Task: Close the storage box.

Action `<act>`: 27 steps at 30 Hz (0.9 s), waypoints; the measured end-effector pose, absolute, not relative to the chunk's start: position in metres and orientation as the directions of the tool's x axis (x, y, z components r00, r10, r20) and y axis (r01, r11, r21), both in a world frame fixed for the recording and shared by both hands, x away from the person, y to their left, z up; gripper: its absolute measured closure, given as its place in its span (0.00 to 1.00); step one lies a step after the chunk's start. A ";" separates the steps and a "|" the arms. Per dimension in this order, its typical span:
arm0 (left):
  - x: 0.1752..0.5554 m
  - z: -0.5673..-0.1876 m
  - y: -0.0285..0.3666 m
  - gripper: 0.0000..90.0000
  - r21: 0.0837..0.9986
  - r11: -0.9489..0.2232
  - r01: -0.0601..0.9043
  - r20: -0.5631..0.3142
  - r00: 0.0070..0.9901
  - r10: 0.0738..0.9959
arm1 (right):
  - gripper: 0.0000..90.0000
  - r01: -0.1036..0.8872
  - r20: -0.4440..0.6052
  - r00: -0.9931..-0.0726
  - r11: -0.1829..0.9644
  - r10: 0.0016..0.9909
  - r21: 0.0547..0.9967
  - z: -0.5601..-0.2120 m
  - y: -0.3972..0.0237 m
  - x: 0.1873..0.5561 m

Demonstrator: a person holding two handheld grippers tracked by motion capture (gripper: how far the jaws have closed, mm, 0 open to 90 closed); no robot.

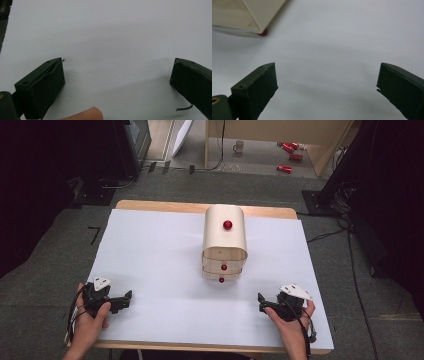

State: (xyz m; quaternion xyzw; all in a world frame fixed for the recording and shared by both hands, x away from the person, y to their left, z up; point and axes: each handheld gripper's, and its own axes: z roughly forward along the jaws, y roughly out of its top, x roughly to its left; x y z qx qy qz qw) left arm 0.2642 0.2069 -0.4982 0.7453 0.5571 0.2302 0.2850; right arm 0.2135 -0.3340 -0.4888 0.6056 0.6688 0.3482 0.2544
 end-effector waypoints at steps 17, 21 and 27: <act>0.264 -0.498 0.207 0.00 0.681 -0.217 0.699 0.026 0.273 0.962 | 0.00 0.665 0.070 -0.039 -0.027 0.997 0.747 -0.499 -0.384 0.190; 0.264 -0.498 0.207 0.00 0.681 -0.217 0.699 0.026 0.274 0.962 | 0.00 0.667 0.038 -0.048 0.004 0.998 0.745 -0.500 -0.388 0.185; 0.264 -0.498 0.207 0.00 0.681 -0.217 0.699 0.026 0.273 0.962 | 0.00 0.690 0.019 -0.079 0.041 0.997 0.722 -0.505 -0.391 0.181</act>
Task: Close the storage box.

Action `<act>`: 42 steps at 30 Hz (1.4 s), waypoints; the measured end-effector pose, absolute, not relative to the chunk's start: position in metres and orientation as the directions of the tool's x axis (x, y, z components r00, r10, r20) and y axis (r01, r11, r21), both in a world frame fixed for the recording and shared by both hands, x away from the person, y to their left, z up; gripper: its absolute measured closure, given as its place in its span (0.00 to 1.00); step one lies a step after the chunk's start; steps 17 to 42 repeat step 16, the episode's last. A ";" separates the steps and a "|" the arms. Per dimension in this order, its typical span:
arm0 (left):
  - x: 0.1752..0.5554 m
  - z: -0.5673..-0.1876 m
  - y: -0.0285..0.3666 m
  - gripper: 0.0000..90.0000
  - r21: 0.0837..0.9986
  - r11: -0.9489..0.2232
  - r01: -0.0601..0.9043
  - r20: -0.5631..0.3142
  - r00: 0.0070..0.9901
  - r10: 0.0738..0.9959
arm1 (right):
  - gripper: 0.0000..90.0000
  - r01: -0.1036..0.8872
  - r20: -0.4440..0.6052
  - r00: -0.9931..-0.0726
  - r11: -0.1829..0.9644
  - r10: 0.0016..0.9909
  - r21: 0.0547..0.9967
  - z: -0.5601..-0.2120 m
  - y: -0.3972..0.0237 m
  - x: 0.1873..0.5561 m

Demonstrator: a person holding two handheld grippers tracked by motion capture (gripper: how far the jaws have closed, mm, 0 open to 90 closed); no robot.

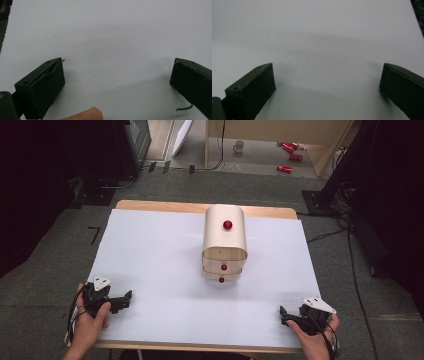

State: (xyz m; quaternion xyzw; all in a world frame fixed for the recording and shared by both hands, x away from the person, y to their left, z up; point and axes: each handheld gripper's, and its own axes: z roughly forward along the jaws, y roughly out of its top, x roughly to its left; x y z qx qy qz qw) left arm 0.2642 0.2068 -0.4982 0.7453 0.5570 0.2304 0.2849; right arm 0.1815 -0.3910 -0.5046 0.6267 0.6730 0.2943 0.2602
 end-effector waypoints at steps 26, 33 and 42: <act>0.264 -0.498 0.207 0.00 0.681 -0.217 0.699 0.025 0.273 0.962 | 0.00 0.666 0.009 -0.081 0.047 0.997 0.744 -0.508 -0.391 0.178; 0.264 -0.498 0.207 0.00 0.681 -0.217 0.699 0.025 0.273 0.962 | 0.00 0.666 0.009 -0.081 0.047 0.997 0.744 -0.508 -0.391 0.178; 0.264 -0.498 0.207 0.00 0.681 -0.217 0.699 0.025 0.273 0.962 | 0.00 0.666 0.009 -0.081 0.047 0.997 0.744 -0.508 -0.391 0.178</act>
